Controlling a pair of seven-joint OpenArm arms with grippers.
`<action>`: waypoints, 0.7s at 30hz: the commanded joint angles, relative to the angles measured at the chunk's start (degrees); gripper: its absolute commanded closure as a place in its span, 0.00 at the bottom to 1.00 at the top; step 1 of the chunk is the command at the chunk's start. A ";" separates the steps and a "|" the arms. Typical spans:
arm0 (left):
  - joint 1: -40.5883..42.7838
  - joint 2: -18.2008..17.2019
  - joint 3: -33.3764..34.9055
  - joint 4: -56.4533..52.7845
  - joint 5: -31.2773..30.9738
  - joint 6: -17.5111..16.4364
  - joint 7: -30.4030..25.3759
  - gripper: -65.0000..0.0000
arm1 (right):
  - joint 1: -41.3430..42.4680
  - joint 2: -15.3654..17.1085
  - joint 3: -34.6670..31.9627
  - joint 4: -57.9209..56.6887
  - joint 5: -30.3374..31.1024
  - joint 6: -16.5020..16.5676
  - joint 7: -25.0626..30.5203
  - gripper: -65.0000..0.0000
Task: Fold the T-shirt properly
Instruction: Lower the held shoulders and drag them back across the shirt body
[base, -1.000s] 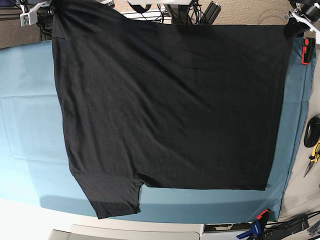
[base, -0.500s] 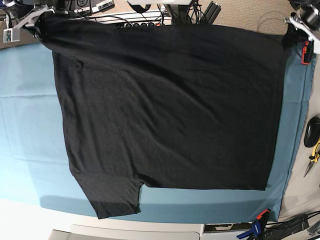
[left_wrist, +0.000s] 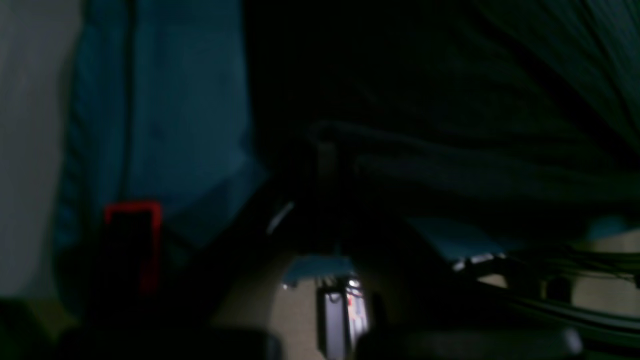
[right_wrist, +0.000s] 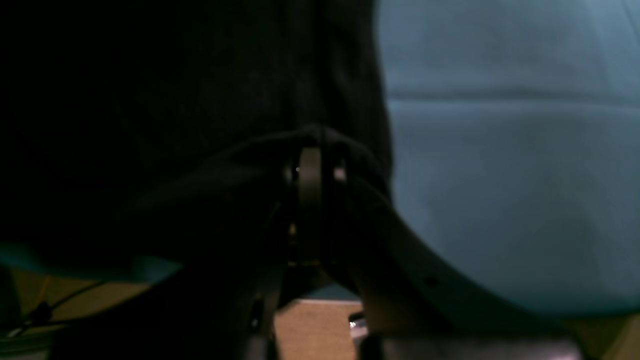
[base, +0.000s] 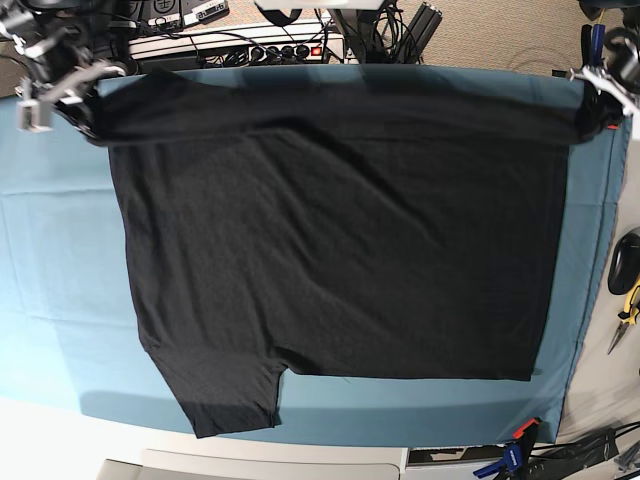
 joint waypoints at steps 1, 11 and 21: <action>-0.39 -1.36 0.48 0.76 0.70 -0.13 -1.86 1.00 | 1.20 0.68 -1.42 0.66 -1.01 -0.79 2.10 1.00; -8.33 -2.64 8.85 -1.60 8.04 2.01 -4.48 1.00 | 17.62 0.70 -9.90 -14.40 -8.63 -1.73 4.24 1.00; -17.79 -4.94 15.65 -11.56 11.67 2.69 -5.35 1.00 | 28.96 0.68 -9.97 -25.68 -10.36 -0.74 4.48 1.00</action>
